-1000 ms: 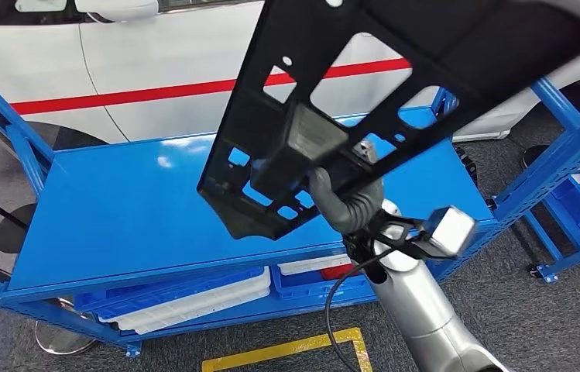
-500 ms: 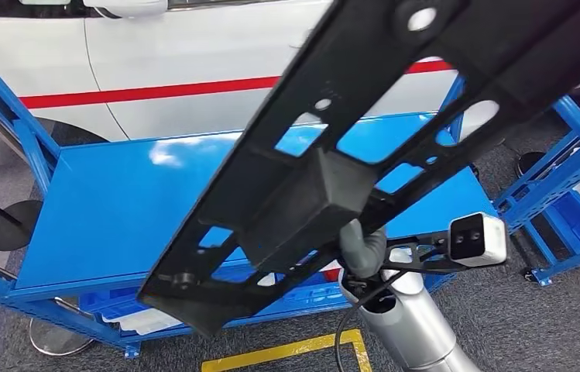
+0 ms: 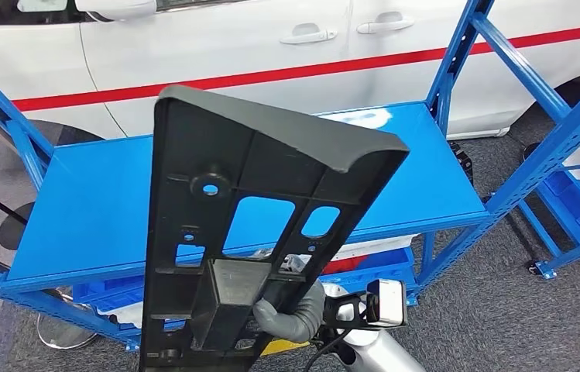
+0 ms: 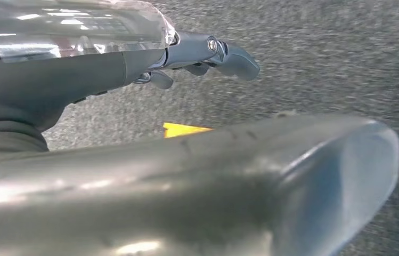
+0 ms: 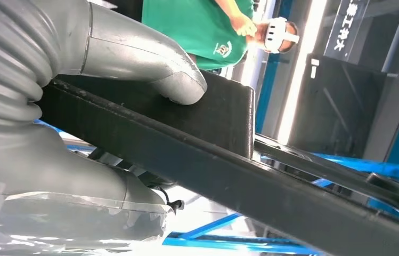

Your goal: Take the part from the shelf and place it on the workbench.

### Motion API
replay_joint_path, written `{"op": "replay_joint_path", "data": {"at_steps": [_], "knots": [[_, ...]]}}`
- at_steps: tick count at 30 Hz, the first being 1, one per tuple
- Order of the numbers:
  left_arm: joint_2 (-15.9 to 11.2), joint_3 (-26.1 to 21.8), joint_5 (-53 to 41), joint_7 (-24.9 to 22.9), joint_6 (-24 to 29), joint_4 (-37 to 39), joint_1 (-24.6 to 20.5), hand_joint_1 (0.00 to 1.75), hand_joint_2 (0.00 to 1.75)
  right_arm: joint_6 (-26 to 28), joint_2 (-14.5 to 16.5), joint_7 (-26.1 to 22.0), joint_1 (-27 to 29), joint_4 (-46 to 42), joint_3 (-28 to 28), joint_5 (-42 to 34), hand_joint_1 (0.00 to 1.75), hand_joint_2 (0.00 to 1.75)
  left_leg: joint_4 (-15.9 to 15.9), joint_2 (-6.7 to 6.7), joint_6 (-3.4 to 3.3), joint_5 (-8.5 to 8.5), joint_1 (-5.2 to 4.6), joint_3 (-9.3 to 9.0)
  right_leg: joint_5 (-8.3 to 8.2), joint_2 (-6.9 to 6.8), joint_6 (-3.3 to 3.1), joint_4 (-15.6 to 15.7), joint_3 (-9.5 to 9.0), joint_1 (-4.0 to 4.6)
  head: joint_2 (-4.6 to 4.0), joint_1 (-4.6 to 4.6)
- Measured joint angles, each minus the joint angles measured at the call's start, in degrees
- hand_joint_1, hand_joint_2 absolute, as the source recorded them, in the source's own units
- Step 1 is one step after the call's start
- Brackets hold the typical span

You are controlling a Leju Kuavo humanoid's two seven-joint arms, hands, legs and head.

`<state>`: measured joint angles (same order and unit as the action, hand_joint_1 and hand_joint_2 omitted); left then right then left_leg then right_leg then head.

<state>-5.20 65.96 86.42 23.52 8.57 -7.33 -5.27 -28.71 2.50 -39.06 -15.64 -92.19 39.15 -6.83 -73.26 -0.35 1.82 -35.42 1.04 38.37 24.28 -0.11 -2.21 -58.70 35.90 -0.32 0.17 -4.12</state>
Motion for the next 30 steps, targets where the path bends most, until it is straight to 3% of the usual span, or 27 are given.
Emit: {"op": "replay_joint_path", "data": {"at_steps": [1,2,5,7,9,10,12,14,15,16,17,18,19,21,22,24,26,28,30], "knots": [[0.0,0.0,0.0,-0.2,0.0,0.0,0.0,0.0,0.0,0.0,0.0,0.0,0.3,0.2,0.0,0.0,1.73,1.75,-0.7,0.0,-0.03,-0.21,-0.01,-0.42,-0.4,-0.02,0.0,0.0,0.51,0.13,0.0,-0.01],[0.0,0.0,0.0,-0.4,0.1,0.0,0.1,0.0,0.0,-0.1,0.0,0.0,0.5,0.3,0.0,-0.2,1.73,1.75,1.1,0.0,-0.17,0.64,-0.02,-2.03,-0.8,-0.02,0.02,-0.1,0.99,0.22,0.0,-0.01],[-0.2,0.2,0.0,-1.3,0.4,0.0,0.0,0.0,0.0,-0.6,0.2,0.0,1.0,0.1,-0.2,-0.3,1.73,1.75,13.2,-0.01,-1.11,4.15,-0.36,-9.71,-2.03,0.03,0.44,-0.1,1.94,0.44,0.0,-0.01],[-0.3,0.4,0.0,-2.0,0.5,0.0,0.0,0.0,0.0,-0.4,0.5,0.0,1.3,-0.6,-0.5,0.3,1.73,1.75,16.5,-0.01,-1.67,4.86,-0.82,-11.3,-2.84,0.01,1.11,-0.1,2.15,0.38,0.0,0.0],[-0.4,0.6,0.0,-2.6,0.6,0.0,0.1,0.0,0.0,0.4,1.0,0.0,1.4,-1.5,-0.7,0.9,1.73,1.75,16.5,0.1,-2.15,5.92,-0.9,-10.87,-3.49,0.05,1.82,0.1,2.27,0.25,0.0,0.01],[-0.5,0.7,0.0,-2.9,0.7,0.0,0.2,0.0,0.0,1.2,1.2,0.0,1.5,-1.9,-0.8,1.1,1.73,1.75,16.7,0.24,-2.47,6.58,-0.79,-10.57,-2.98,0.1,2.16,-0.2,2.54,0.18,0.0,0.01],[-0.5,0.9,0.0,-3.3,1.0,0.1,0.1,0.0,0.0,3.1,1.7,0.0,1.6,-2.7,-0.9,1.4,1.73,1.75,17.0,0.54,-3.11,8.05,-0.45,-9.5,1.1,0.2,2.73,-3.4,3.81,0.06,0.0,0.01],[-0.5,1.3,0.0,-3.5,1.1,0.1,0.1,0.0,0.0,4.8,2.0,0.0,1.7,-3.6,-1.1,1.5,1.73,1.75,16.9,0.68,-3.37,9.24,-0.48,-7.92,6.87,0.2,3.25,-10.5,5.61,-0.22,0.0,0.01],[-0.5,1.5,0.0,-3.6,1.2,0.1,0.2,0.0,0.0,5.5,2.3,0.0,1.8,-4.0,-1.2,1.5,1.73,1.75,16.7,0.74,-3.31,9.8,-0.47,-7.01,8.35,0.18,3.51,-13.9,6.08,-0.37,0.0,0.01],[-0.5,1.7,0.0,-3.7,1.2,0.1,0.2,0.0,0.0,6.1,2.5,0.0,1.8,-4.3,-1.3,1.7,1.73,1.75,16.5,0.8,-3.2,10.32,-0.45,-6.09,8.48,0.17,3.73,-15.8,5.83,-0.53,0.0,0.01],[-0.5,1.8,0.0,-3.7,1.1,0.1,0.2,0.0,0.0,6.8,2.9,0.0,1.8,-4.5,-1.3,2.0,1.73,1.75,16.3,0.85,-3.03,10.77,-0.42,-5.21,7.48,0.15,3.89,-15.7,4.6,-0.71,0.0,0.01],[-0.5,2.0,0.0,-3.7,1.1,0.1,0.2,0.0,0.0,7.7,3.4,0.0,1.6,-4.6,-1.4,2.4,1.73,1.75,15.9,0.87,-2.81,11.16,-0.37,-4.38,6.03,0.13,3.98,-13.6,2.36,-0.89,0.0,0.01],[-0.5,2.2,0.0,-3.7,1.0,0.2,0.2,0.0,0.0,8.9,3.9,0.0,1.4,-4.7,-1.4,3.0,1.73,1.75,15.5,0.88,-2.56,11.48,-0.33,-3.68,5.1,0.12,3.98,-10.1,-0.58,-1.04,0.0,0.01],[-0.6,2.7,-0.1,-3.7,0.8,0.2,0.0,0.0,0.0,11.7,5.0,0.0,0.6,-5.2,-1.4,4.2,1.73,1.75,14.8,0.85,-1.93,12.03,-0.39,-2.61,5.38,0.19,3.53,-2.9,-5.56,-0.92,0.0,0.01],[-0.6,3.0,-0.1,-3.7,0.7,0.2,0.0,0.0,0.0,12.9,5.5,0.0,0.1,-5.6,-1.4,4.5,1.73,1.75,14.6,0.84,-1.55,12.36,-0.43,-2.31,5.94,0.26,3.14,-0.9,-6.69,-0.75,0.0,-0.01],[-0.7,3.6,-0.1,-3.8,0.5,0.2,-0.1,0.0,0.0,14.7,6.1,0.0,-0.6,-6.4,-1.4,4.7,1.73,1.75,14.7,0.77,-0.71,13.21,-0.35,-2.04,5.7,0.29,2.07,0.0,-6.5,-0.46,0.0,-0.01],[-0.7,4.3,-0.2,-3.8,0.3,0.3,0.0,0.0,0.0,16.2,6.5,0.0,-1.0,-7.5,-1.6,5.0,1.73,1.75,13.8,0.63,-0.1,11.89,-0.07,-1.38,4.57,0.06,0.96,0.3,-5.74,-0.49,0.0,-0.01],[-0.9,5.1,-0.2,-3.8,0.1,0.3,-0.1,0.0,0.0,18.2,6.8,0.0,-1.3,-8.8,-1.8,6.2,1.73,1.75,8.9,0.56,0.23,6.76,0.13,0.2,3.25,-0.1,0.18,0.5,-4.46,-0.47,0.0,-0.02],[-1.1,5.9,-0.3,-4.0,-0.1,0.3,-0.2,0.0,0.0,19.9,6.8,0.0,-1.7,-9.3,-1.6,7.5,1.73,1.75,1.6,0.57,0.44,2.16,0.14,1.71,1.99,-0.12,-0.07,0.4,-2.75,-0.21,0.0,-0.02]]}}
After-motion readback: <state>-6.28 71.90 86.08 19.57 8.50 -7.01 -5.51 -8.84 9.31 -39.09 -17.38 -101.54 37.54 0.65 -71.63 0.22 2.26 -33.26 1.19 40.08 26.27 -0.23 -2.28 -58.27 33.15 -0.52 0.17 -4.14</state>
